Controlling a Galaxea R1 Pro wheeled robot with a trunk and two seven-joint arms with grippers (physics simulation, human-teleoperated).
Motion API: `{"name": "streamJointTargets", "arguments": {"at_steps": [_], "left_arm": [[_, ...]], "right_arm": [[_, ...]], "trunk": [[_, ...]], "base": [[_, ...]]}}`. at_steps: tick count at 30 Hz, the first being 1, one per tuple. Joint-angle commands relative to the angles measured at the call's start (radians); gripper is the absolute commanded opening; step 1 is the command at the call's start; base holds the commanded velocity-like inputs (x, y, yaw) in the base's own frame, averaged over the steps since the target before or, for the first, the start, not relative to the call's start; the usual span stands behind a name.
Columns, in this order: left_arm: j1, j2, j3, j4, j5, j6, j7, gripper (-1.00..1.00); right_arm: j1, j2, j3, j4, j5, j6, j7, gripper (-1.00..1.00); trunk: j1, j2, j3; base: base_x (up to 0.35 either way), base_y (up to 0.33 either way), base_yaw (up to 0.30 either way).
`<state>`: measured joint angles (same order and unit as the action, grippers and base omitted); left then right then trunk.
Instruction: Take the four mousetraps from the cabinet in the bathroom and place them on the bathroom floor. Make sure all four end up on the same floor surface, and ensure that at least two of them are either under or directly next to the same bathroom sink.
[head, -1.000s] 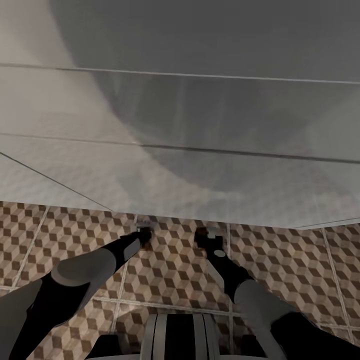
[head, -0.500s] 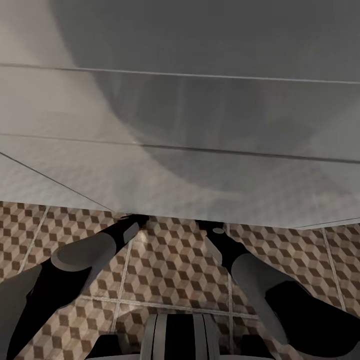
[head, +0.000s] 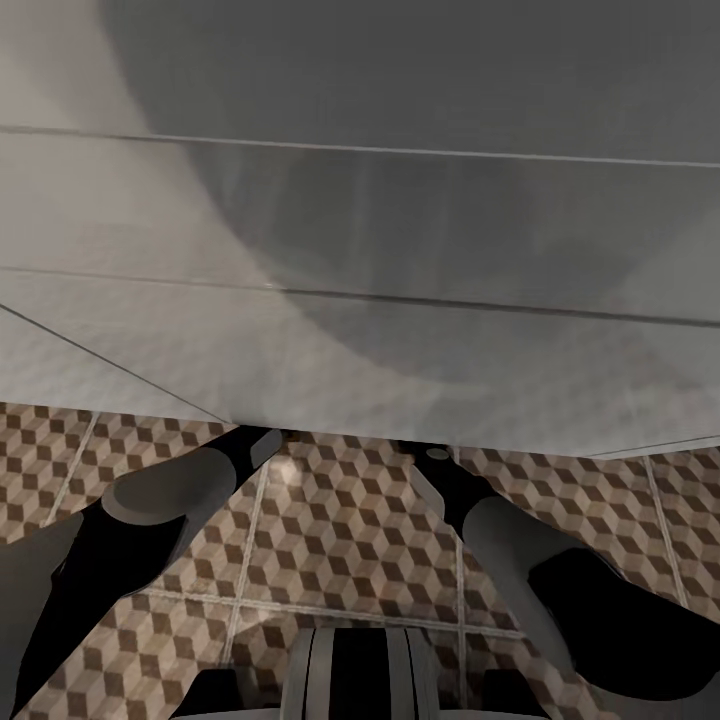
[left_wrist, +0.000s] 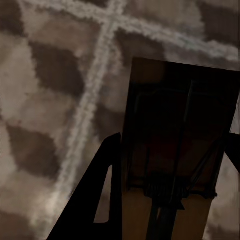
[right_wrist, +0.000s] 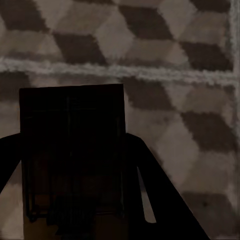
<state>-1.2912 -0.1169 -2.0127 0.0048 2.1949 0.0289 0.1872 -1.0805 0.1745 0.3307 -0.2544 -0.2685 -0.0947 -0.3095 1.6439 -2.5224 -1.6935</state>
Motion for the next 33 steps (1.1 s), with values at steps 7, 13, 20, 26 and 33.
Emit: {"name": "streamJointTargets", "arguments": {"at_steps": [7, 13, 20, 26, 33], "left_arm": [[-0.011, 0.007, -0.021, 0.004, -0.003, 0.005, 0.008, -1.0], [-0.012, -0.002, -0.022, -0.005, -0.004, 0.007, 0.006, -1.0], [-0.03, -0.007, -0.022, -0.012, -0.004, 0.013, 0.002, -1.0], [-0.049, -0.009, -0.022, -0.012, -0.005, 0.018, -0.04, -1.0], [-0.054, -0.009, -0.022, -0.012, -0.005, 0.018, -0.05, -1.0]], "right_arm": [[-0.043, 0.0, 0.008, 0.085, -0.015, -0.004, -0.009, -1.0], [-0.127, 0.0, 0.006, 0.175, -0.018, 0.116, -0.018, -1.0], [-0.169, 0.0, 0.004, 0.182, -0.018, 0.237, -0.03, -1.0], [-0.178, 0.0, 0.002, 0.182, -0.019, 0.248, -0.048, -1.0], [-0.178, 0.0, 0.002, 0.18, -0.015, 0.236, -0.049, -1.0]], "trunk": [[0.0, 0.0, 0.0], [0.0, 0.0, 0.0], [0.0, 0.0, 0.0], [0.0, 0.0, 0.0], [0.0, 0.0, 0.0]], "base": [[0.0, 0.0, 0.0], [0.0, 0.0, 0.0], [0.0, 0.0, 0.0], [0.0, 0.0, 0.0], [0.0, 0.0, 0.0]]}}
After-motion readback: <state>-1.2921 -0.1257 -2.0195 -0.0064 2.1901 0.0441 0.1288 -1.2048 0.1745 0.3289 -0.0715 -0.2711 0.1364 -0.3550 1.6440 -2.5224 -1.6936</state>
